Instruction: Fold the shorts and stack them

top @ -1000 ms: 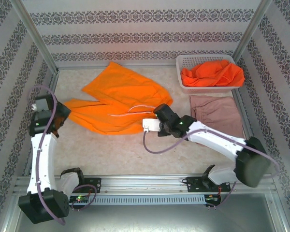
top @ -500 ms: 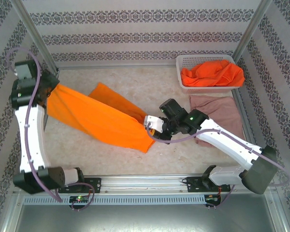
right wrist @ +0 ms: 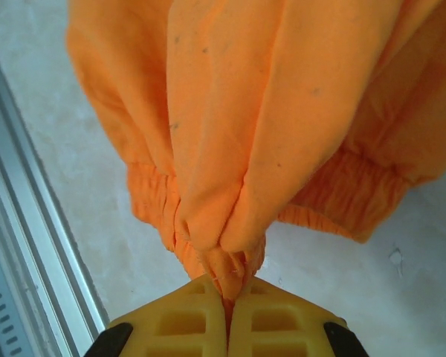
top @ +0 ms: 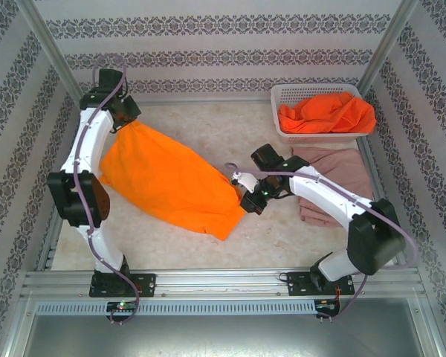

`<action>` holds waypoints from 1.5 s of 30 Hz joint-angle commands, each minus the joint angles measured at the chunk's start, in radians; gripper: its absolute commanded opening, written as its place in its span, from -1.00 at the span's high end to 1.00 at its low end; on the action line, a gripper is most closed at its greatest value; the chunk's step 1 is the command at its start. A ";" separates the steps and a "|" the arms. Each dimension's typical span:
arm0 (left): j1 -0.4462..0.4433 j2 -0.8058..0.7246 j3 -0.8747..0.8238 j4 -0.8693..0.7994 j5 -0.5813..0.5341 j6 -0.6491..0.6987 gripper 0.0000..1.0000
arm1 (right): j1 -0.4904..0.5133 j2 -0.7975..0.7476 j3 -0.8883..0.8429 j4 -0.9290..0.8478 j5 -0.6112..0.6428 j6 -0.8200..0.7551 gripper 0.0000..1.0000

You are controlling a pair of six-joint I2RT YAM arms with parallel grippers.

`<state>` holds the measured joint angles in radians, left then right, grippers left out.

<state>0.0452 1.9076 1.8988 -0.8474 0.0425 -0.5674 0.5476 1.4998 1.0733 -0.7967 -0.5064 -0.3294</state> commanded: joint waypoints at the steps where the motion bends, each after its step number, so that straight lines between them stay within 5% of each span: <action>1: -0.002 0.060 0.049 0.041 -0.022 -0.004 0.52 | -0.025 0.049 -0.013 -0.041 0.002 0.065 0.81; 3: -0.001 0.104 0.097 0.042 0.000 0.006 -0.23 | -0.047 0.061 -0.010 -0.051 0.014 0.097 0.57; 5: 0.000 0.131 0.188 0.001 0.025 0.020 -0.61 | -0.069 0.035 -0.010 -0.056 0.025 0.137 0.04; 9: 0.001 0.072 0.262 -0.061 0.056 0.054 -0.96 | -0.089 -0.116 -0.034 -0.027 0.006 0.239 -0.58; 13: 0.001 -0.118 0.038 0.033 0.151 0.053 -1.00 | -0.022 -0.269 -0.068 0.134 -0.069 0.415 -0.95; 19: 0.001 -0.437 -0.597 0.461 0.293 -0.069 -1.00 | 0.194 -0.206 -0.118 0.474 -0.128 0.716 -0.95; 25: 0.001 -0.423 -0.879 0.640 0.373 -0.133 -1.00 | 0.287 0.057 -0.045 0.442 -0.143 0.751 -0.95; 34: 0.001 -0.414 -1.094 0.673 0.302 -0.150 -1.00 | 0.180 0.272 -0.020 0.300 -0.065 0.649 -0.95; 42: -0.002 -0.591 -1.362 0.693 0.248 -0.224 -1.00 | 0.046 0.518 0.328 -0.090 0.146 0.306 -0.95; 45: -0.002 -0.741 -1.419 0.664 0.235 -0.228 -1.00 | 0.001 0.524 0.408 -0.120 0.099 0.284 -0.95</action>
<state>0.0456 1.2533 0.5179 -0.1520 0.3264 -0.7647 0.5900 2.0037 1.4380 -0.7719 -0.4820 0.0639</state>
